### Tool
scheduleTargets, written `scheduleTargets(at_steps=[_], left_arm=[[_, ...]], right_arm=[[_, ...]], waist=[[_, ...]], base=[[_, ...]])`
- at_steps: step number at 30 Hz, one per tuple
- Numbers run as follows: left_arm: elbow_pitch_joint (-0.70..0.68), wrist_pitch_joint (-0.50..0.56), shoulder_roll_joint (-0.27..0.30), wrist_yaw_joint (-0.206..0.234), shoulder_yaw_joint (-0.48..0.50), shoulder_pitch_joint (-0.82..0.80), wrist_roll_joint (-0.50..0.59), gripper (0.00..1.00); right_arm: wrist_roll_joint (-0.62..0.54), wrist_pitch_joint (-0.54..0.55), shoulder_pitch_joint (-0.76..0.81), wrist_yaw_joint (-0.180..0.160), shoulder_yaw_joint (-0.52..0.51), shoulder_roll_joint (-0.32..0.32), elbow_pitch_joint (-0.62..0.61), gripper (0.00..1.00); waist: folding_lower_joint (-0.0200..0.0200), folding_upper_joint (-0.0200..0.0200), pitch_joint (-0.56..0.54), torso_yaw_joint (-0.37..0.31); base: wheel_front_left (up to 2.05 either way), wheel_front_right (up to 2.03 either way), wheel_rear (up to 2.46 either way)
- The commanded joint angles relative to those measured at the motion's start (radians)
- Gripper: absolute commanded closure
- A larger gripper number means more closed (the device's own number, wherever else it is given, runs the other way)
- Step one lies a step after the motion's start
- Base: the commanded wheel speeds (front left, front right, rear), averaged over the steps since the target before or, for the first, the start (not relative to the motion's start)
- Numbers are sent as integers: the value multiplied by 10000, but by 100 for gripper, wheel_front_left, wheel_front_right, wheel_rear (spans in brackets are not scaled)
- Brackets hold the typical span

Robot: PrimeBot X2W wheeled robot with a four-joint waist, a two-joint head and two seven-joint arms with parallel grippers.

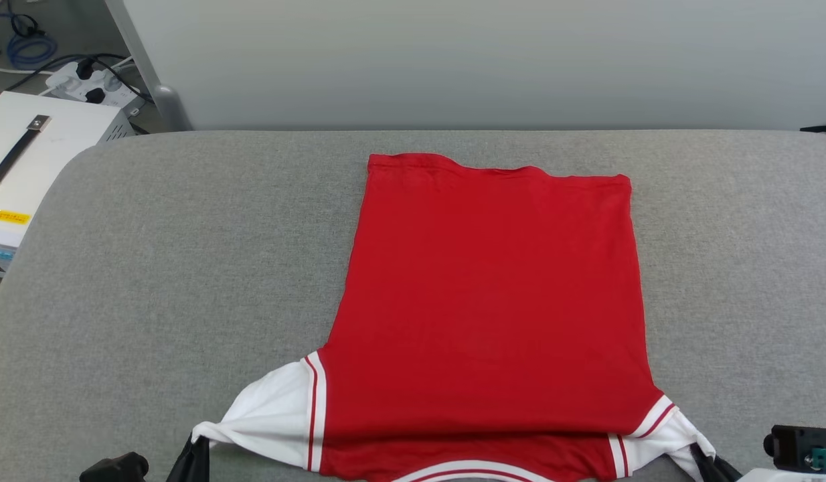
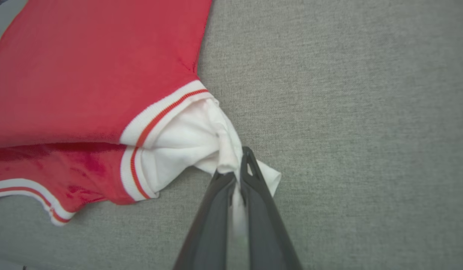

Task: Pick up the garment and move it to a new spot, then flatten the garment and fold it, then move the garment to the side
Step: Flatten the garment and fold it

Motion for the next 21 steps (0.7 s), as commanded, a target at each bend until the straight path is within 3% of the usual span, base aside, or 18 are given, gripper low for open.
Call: scheduleTargets(at_steps=[1, 3, 4, 5, 6, 15, 21], left_arm=[[-84, 3, 110, 120, 0, 191, 126, 100], [-140, 59, 96, 195, -105, 272, 203, 100], [-130, 76, 90, 238, -163, 265, 266, 100], [-129, 62, 74, 240, -204, 232, 305, 100], [-138, 30, 52, 216, -254, 173, 348, 100], [-448, -321, -23, 199, -423, -372, 882, 100], [-986, -470, -254, 137, -532, -921, 1250, 100]], right_arm=[[-151, 114, 205, -19, -77, 113, -139, 100], [-253, 183, 298, -19, -117, 307, -303, 98], [-365, 116, 283, -19, -146, 354, -366, 72], [-428, 133, 270, -19, -126, 394, -370, 54], [-416, 139, 210, -19, -80, 444, -359, 0], [-590, -711, -1362, -19, -389, 489, -636, 0], [-141, -602, -3431, -19, -916, -65, 99, 0]], waist=[[1, -1, 53, 9], [1, -1, 96, 2], [1, -1, 120, 3], [1, -1, 139, 6], [1, -1, 170, 9], [1, -1, 407, 89], [1, -1, 1060, 488]], base=[[0, 0, 0], [0, 0, 0], [0, 0, 0], [0, 0, 0], [0, 0, 0], [0, 0, 0], [0, 0, 0]])
